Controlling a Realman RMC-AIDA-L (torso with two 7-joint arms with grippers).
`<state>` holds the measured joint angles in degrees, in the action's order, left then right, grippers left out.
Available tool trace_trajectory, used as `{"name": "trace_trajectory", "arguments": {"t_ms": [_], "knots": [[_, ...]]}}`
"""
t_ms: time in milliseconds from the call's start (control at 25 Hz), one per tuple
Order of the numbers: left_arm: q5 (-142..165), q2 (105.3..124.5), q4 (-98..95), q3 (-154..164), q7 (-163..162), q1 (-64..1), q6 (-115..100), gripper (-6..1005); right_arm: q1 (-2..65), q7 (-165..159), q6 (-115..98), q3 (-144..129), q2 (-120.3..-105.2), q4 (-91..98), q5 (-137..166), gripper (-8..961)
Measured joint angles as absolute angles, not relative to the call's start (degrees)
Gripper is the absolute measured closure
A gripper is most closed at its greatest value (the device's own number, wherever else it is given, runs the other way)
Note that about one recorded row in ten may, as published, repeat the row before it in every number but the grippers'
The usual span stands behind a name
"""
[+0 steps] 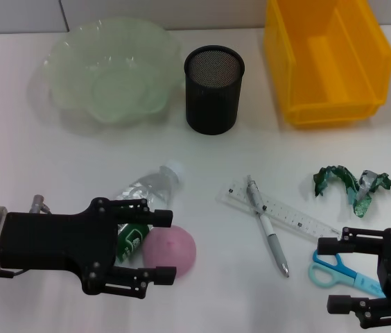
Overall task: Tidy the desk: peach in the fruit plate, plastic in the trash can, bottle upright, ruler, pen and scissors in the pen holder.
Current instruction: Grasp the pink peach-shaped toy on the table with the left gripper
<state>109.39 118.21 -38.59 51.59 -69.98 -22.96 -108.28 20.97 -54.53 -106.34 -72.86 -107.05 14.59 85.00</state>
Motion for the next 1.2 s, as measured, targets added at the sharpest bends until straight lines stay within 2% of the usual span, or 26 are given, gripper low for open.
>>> {"name": "trace_trajectory", "arguments": {"t_ms": [1040, 1200], "knots": [[109.71, 118.29, -41.79, 52.09, -74.76, -24.35, -108.8, 199, 20.66, -54.34, -106.33, -72.22, -107.05, 14.68, 84.99, 184], [111.6, 118.6, -55.72, 54.59, -89.41, -27.25, -109.05, 200, 20.5, -54.34, -106.23, -71.55, -106.89, 14.68, 85.09, 185]]}}
